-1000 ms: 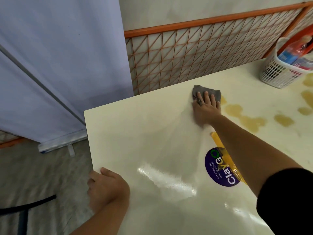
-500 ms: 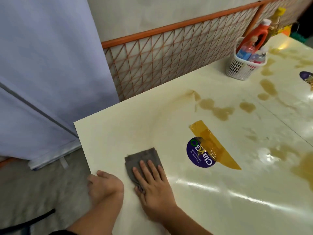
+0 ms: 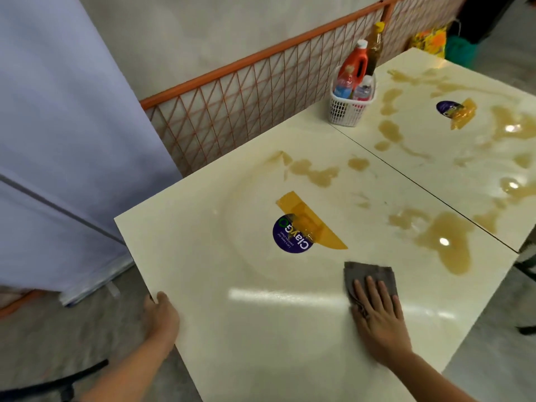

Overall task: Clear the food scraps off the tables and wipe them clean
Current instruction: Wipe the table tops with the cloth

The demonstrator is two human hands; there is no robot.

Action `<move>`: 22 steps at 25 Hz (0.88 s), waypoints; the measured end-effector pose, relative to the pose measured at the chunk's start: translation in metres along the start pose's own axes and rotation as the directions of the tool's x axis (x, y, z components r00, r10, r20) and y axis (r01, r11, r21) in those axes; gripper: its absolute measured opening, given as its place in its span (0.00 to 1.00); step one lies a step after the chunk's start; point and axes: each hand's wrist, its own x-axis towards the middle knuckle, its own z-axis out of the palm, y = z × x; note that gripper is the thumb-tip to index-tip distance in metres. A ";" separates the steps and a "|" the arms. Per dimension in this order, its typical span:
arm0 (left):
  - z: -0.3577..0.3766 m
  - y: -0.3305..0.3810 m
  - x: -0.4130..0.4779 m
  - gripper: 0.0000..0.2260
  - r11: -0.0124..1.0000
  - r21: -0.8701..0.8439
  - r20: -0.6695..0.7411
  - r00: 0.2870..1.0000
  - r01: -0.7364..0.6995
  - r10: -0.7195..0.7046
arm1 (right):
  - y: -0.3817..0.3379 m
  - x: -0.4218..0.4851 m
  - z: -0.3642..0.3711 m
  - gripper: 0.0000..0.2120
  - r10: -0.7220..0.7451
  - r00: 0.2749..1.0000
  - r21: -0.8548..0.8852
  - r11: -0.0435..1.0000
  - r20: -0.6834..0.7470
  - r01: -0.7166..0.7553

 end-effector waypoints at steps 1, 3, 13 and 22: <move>0.000 -0.007 -0.016 0.18 1.000 0.017 -0.030 1.000 -0.010 0.010 | -0.012 -0.001 0.003 0.29 0.017 1.000 0.027 0.999 -0.018 -0.016; 0.002 -0.021 -0.058 0.17 0.997 0.081 -0.087 0.996 0.001 0.006 | -0.044 -0.011 0.011 0.29 -0.102 0.995 0.103 0.989 -0.023 0.103; 0.034 -0.039 -0.254 0.19 0.911 0.396 -0.041 0.989 -0.115 0.142 | 0.090 -0.041 0.011 0.26 -0.733 0.679 -0.019 0.679 0.036 0.734; 0.067 -0.035 -0.330 0.17 0.736 0.528 0.325 0.902 -0.423 0.284 | 0.187 -0.008 -0.023 0.28 -0.285 0.958 0.020 0.958 0.025 0.285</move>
